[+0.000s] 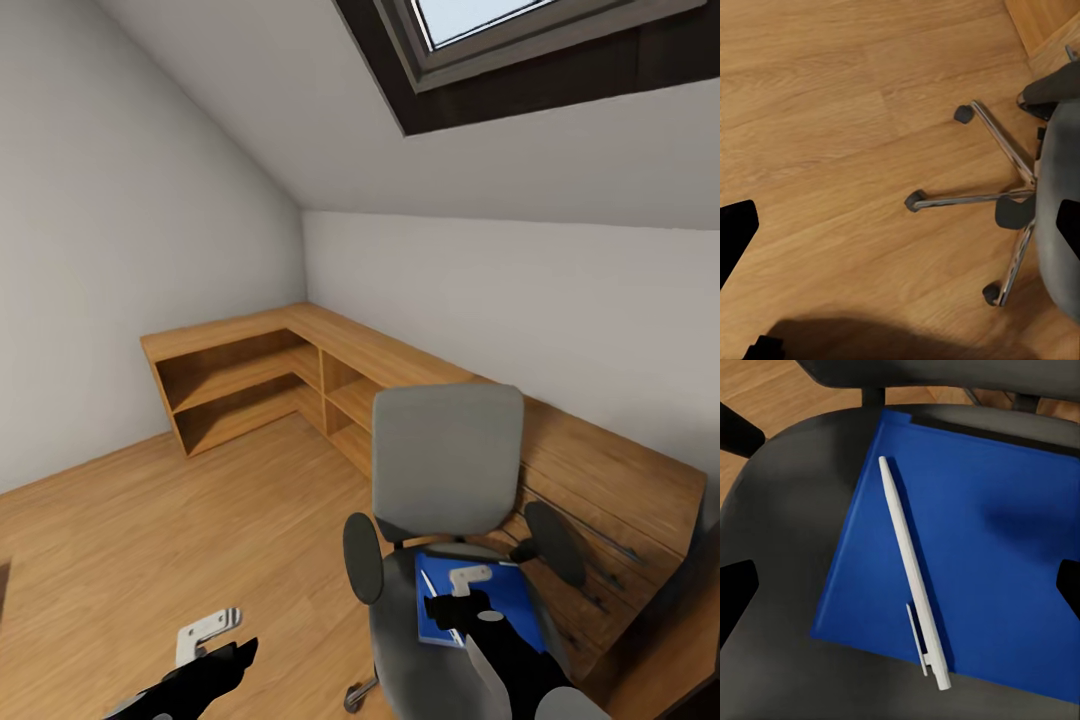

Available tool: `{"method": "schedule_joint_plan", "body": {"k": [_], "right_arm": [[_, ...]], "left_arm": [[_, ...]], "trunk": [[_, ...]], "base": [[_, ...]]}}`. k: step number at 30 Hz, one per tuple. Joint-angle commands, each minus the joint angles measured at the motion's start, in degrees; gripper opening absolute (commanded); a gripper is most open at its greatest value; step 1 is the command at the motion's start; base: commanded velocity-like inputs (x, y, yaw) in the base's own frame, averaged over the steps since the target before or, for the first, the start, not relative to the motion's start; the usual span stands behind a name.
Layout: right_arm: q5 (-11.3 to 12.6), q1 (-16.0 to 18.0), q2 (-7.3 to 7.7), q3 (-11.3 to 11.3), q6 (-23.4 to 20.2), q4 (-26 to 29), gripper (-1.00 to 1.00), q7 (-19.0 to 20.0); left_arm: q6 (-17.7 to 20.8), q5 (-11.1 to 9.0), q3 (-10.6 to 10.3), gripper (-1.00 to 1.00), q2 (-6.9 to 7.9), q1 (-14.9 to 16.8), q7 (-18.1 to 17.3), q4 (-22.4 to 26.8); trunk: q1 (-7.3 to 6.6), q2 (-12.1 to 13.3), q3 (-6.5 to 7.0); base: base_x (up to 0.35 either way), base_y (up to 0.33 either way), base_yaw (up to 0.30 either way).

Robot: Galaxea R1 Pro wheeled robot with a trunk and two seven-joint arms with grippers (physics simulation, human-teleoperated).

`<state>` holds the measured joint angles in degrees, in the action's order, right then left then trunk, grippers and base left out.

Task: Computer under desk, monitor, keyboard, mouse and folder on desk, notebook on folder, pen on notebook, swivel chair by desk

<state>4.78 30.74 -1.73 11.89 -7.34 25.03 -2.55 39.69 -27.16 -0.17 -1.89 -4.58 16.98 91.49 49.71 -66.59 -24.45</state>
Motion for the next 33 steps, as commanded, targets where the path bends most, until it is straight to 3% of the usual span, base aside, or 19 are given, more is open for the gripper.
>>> {"method": "schedule_joint_plan", "body": {"k": [1,9,19,33], "right_arm": [[0.50,0.03,0.05,0.41,-0.30,0.10,1.00,-0.27],[0.49,0.03,0.47,0.48,-0.67,1.06,1.00,-0.35],[0.58,0.04,0.92,0.17,-4.03,1.16,1.00,-0.44],[0.58,0.03,1.47,0.15,-4.21,1.16,1.00,-0.58]], "left_arm": [[0.12,-0.61,0.00,1.00,0.00,0.00,0.51,0.09],[0.12,-0.56,1.05,1.00,0.04,0.01,0.45,0.09],[0.12,-0.58,1.05,1.00,0.04,0.00,0.45,0.09],[0.04,-0.52,1.05,1.00,0.04,0.01,0.51,0.09]], "trunk": [[0.23,-0.45,-0.24],[1.99,-3.66,-1.67],[4.18,-7.67,-3.47],[7.26,-13.29,-5.98]], "base": [[0.000,0.000,0.000],[0.000,0.000,0.000],[0.000,0.000,0.000],[0.000,0.000,0.000]]}}
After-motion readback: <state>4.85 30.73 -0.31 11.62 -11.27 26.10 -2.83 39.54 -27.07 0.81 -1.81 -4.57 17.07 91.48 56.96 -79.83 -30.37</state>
